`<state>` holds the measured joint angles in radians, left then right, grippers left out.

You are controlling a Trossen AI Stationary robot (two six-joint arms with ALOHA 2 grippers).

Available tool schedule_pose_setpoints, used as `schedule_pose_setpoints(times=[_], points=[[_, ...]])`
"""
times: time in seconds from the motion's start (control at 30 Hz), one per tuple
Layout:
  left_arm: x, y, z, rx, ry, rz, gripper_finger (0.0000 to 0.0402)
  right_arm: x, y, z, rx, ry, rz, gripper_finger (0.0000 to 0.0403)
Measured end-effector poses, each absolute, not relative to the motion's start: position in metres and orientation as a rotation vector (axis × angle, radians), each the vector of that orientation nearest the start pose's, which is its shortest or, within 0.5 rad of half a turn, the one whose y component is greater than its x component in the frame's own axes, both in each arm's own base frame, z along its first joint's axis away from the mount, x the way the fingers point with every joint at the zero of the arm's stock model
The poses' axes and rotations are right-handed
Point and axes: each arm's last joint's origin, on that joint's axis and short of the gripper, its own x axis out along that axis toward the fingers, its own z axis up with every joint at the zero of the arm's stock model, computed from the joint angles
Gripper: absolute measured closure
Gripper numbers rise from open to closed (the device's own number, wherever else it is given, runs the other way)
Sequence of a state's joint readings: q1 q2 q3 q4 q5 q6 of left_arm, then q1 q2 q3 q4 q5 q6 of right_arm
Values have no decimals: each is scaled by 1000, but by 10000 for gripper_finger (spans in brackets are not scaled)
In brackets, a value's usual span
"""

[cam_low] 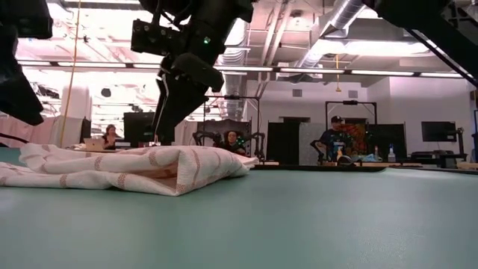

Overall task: Roll towel
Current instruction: Fold the white towel

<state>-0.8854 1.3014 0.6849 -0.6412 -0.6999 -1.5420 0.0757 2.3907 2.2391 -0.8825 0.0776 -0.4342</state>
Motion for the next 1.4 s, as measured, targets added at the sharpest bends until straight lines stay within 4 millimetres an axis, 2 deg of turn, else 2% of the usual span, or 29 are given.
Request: schedule_pose_setpoints(times=[0.1, 0.27, 0.4, 0.6, 0.97, 1.4], points=[[152, -148, 179, -566, 744, 522, 205, 512, 36, 222, -473, 1021, 223, 111], [151, -140, 176, -605, 791, 609, 200, 512, 36, 222, -473, 1026, 225, 111], [151, -141, 170, -641, 829, 643, 200, 511, 37, 221, -472, 1035, 229, 111], [154, -145, 154, -587, 881, 687, 200, 511, 36, 221, -470, 1037, 229, 111], [157, -148, 154, -616, 850, 678, 200, 511, 35, 221, -452, 1038, 226, 111], [165, -144, 145, -622, 933, 703, 204, 511, 36, 221, -412, 1029, 286, 111]])
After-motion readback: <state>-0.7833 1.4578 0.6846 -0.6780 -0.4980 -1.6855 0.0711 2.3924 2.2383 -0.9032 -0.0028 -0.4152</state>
